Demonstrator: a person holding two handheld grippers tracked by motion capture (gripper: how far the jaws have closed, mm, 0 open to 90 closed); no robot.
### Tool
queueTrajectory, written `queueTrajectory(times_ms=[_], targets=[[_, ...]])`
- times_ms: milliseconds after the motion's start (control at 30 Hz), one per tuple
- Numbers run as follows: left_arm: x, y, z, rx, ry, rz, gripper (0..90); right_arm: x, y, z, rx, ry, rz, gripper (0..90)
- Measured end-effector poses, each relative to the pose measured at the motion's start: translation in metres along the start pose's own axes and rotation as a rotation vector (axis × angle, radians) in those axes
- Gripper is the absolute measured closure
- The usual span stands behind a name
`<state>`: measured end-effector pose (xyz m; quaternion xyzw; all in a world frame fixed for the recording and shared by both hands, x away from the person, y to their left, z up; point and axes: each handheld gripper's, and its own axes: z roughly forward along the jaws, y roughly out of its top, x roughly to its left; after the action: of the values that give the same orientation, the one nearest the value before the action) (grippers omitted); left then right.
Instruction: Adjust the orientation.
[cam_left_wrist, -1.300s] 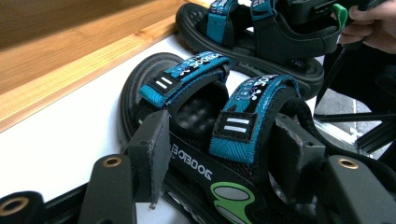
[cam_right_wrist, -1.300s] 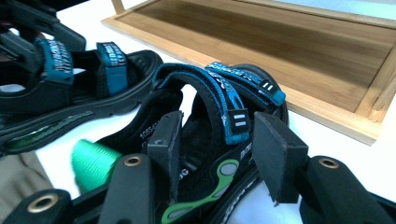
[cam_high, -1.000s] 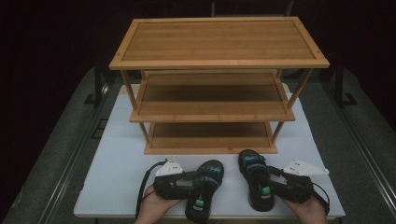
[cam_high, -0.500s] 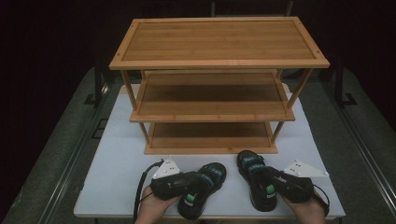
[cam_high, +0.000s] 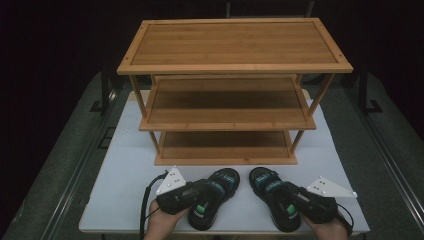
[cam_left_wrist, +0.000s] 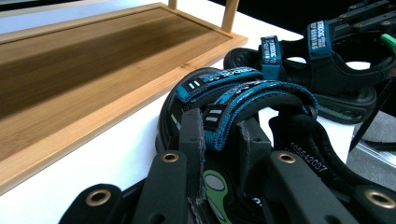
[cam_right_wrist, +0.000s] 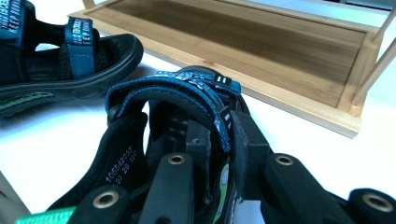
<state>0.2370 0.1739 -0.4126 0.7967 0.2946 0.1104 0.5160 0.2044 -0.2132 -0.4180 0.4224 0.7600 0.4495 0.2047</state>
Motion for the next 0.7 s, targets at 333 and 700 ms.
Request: queueTrajectory(times_ms=[333, 700], targets=[[0.003, 0.0, -0.004, -0.033, 0.025, -0.015, 75.5, 0.008, 0.003, -0.002, -0.034, 0.017, -0.004, 78.0], [0.008, 0.0, -0.01, -0.049, 0.05, -0.025, 75.5, 0.013, 0.009, -0.001, -0.07, 0.01, 0.001, 78.0]])
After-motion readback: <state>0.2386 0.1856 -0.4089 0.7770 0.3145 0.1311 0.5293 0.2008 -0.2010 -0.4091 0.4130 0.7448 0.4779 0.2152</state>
